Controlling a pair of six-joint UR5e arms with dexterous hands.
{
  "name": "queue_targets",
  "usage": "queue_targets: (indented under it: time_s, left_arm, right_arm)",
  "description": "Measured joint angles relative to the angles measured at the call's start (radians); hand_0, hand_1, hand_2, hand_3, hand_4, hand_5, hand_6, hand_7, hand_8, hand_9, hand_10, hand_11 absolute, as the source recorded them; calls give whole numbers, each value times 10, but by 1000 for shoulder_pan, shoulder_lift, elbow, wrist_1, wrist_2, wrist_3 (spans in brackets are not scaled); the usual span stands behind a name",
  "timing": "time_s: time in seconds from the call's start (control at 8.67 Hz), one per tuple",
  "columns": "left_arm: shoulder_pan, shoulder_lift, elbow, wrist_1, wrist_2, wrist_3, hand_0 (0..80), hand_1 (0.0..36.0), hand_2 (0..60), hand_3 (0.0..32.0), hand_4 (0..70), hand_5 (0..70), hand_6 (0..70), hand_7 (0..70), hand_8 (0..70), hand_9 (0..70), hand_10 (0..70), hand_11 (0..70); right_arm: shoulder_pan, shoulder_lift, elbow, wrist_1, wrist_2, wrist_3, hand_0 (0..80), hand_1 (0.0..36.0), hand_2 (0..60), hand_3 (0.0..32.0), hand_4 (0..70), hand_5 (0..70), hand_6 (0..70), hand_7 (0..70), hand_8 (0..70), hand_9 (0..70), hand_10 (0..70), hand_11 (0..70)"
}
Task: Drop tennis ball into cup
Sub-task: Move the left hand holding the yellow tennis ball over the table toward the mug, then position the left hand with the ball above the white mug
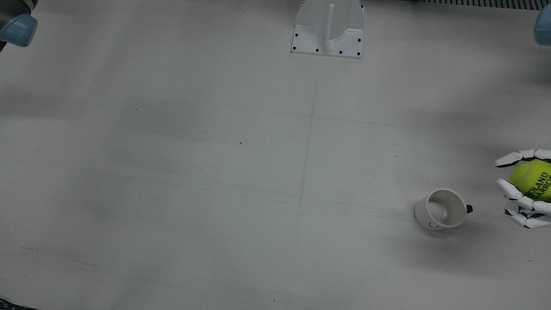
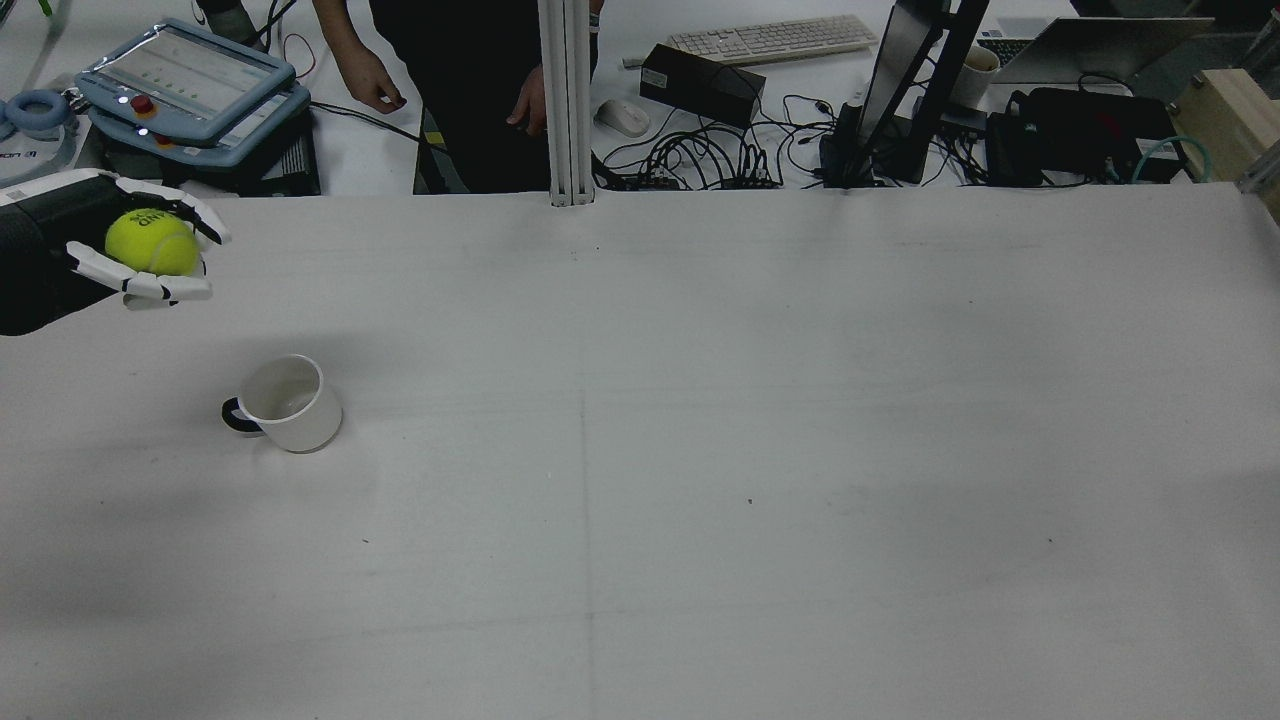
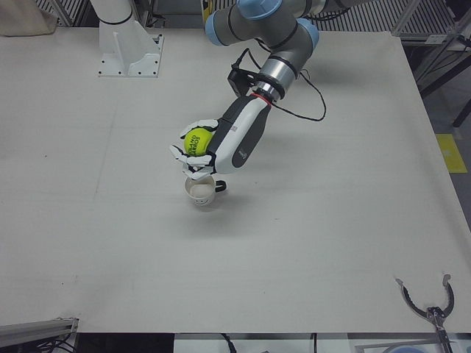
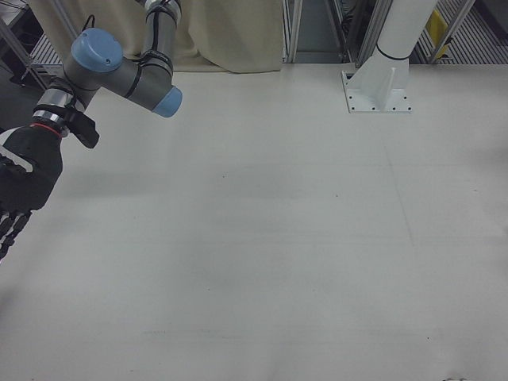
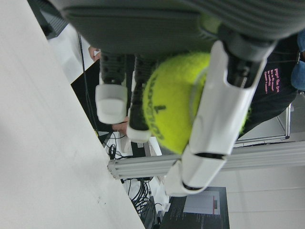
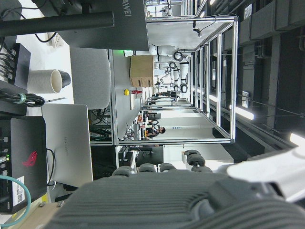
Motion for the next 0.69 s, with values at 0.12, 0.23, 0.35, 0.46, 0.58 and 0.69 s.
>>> queue_targets:
  time_s: [0.12,0.23,0.35,0.46,0.58,0.69]
  left_arm:
    - [23,0,4,-2,-2,0,800,360,600,0,598,246,364,700,636,700,700,700]
    - [38,-1,9,-4,-4,1,800,360,600,0,599,246,362,700,634,700,700,700]
    - [53,-3,12,-3,-15,2,800,360,600,0,606,244,361,700,632,700,700,700]
    - [72,-10,14,1,-36,1,800,360,600,0,603,244,359,700,628,700,700,700]
    - [94,-20,22,6,-58,1,800,360,600,0,601,243,358,700,626,700,700,700]
    - [110,-28,33,6,-71,0,800,360,600,0,600,241,355,700,617,700,700,700]
  right_arm:
    - [0,0,0,0,0,0,0,0,0,0,0,0,0,0,0,0,0,0]
    - [0,0,0,0,1,0,0,0,0,0,0,0,0,0,0,0,0,0]
    - [0,0,0,0,1,0,0,0,0,0,0,0,0,0,0,0,0,0]
    - [0,0,0,0,1,0,0,0,0,0,0,0,0,0,0,0,0,0]
    - [0,0,0,0,0,0,0,0,0,0,0,0,0,0,0,0,0,0]
    - [0,0,0,0,0,0,0,0,0,0,0,0,0,0,0,0,0,0]
